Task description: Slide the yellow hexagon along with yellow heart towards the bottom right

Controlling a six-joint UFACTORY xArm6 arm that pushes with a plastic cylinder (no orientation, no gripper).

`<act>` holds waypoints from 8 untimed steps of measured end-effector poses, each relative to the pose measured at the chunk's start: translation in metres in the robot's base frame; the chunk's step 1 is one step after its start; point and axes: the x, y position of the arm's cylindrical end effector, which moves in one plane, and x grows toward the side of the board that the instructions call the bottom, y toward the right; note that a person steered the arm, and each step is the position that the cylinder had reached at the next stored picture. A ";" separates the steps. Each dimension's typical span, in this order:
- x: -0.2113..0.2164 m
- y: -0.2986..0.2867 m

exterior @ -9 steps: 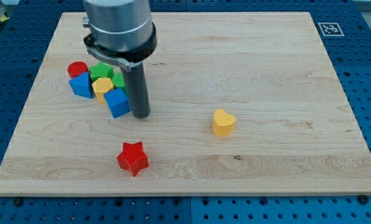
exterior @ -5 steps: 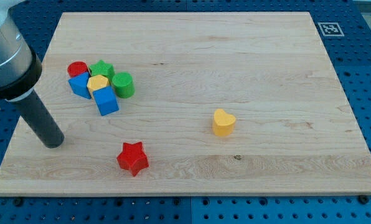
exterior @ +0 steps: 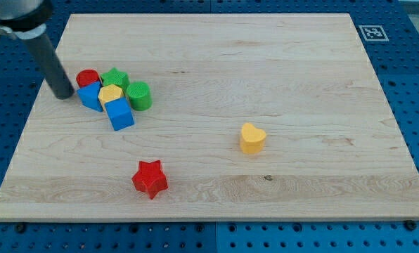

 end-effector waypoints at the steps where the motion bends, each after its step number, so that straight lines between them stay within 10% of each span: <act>1: 0.000 0.040; 8: 0.050 0.110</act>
